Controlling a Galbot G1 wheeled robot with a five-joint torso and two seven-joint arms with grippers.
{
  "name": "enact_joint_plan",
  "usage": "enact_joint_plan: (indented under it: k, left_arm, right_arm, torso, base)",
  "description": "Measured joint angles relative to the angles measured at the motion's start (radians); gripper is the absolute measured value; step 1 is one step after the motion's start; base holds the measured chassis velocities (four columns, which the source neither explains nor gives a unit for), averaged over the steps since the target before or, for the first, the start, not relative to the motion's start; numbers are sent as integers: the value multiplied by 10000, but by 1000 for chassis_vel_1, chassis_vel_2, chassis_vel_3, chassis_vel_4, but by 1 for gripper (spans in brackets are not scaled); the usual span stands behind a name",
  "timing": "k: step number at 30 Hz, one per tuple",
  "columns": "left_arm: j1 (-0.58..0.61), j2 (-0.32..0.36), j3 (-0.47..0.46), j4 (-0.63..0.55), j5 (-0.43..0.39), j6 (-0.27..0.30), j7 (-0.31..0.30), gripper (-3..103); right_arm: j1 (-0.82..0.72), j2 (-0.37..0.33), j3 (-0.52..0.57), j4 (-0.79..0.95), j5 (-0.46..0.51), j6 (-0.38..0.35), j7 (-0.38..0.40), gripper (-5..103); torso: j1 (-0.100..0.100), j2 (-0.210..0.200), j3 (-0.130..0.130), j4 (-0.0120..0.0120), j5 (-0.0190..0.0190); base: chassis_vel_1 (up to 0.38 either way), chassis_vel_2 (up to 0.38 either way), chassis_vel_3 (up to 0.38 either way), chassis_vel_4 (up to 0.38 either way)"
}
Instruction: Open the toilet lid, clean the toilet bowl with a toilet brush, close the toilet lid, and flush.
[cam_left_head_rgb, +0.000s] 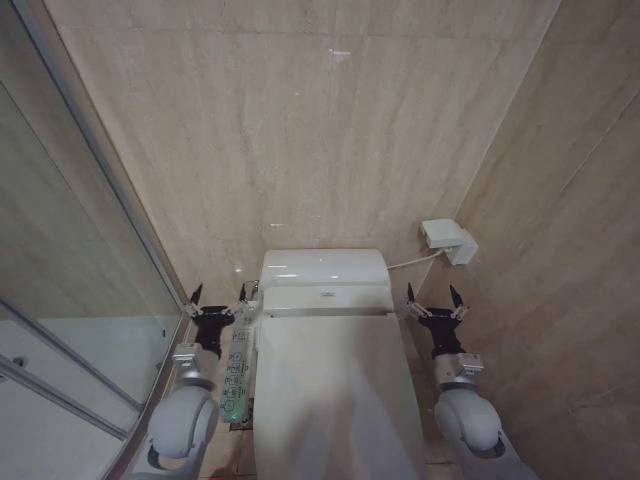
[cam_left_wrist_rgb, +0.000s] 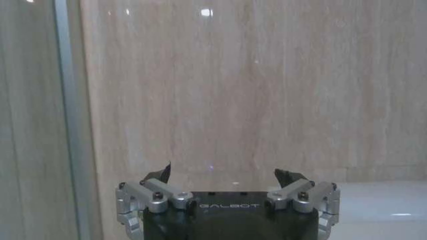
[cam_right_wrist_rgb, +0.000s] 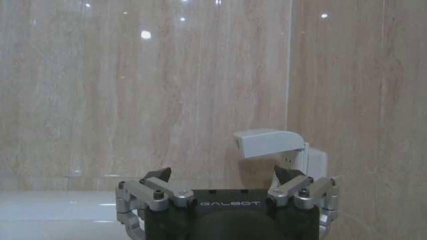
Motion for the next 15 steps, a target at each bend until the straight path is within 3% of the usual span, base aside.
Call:
enact_joint_plan:
  k: [5, 8, 9, 12, 13, 15]
  left_arm:
    - [176, 168, -330, -74, 28, -503, -19, 100]
    - [550, 744, -942, 315, -204, -1844, 4, 100]
    - [550, 744, -942, 315, -204, -1844, 4, 100]
    - [758, 1126, -1610, 1215, -244, -3065, 46, 100]
    - [758, 1126, -1610, 1215, -244, -3065, 46, 100]
    - [778, 1354, -1890, 1895, -424, -3667, 90, 100]
  right_arm:
    - [0, 0, -1, 0, 0, 0, 0, 100]
    - [0, 0, -1, 0, 0, 0, 0, 100]
    - [0, 0, -1, 0, 0, 0, 0, 100]
    - [0, 0, -1, 0, 0, 0, 0, 100]
    - [0, 0, -1, 0, 0, 0, 0, 100]
    - [0, 0, -2, 0, 0, 0, 0, 100]
  torso:
    - [0, 0, 0, -3, -3]
    - [-1, 0, 0, -1, -2]
    - [-1, 0, 0, -1, -2]
    - [-1, 0, 0, 1, -5]
    - [-1, 0, 0, 1, -5]
    - [-1, 0, 0, 0, -5]
  base:
    - [0, 0, 0, 0]
    - [0, 0, 0, 0]
    - [0, 0, 0, 0]
    - [0, 0, 0, 0]
    - [0, 0, 0, 0]
    - [0, 0, 0, 0]
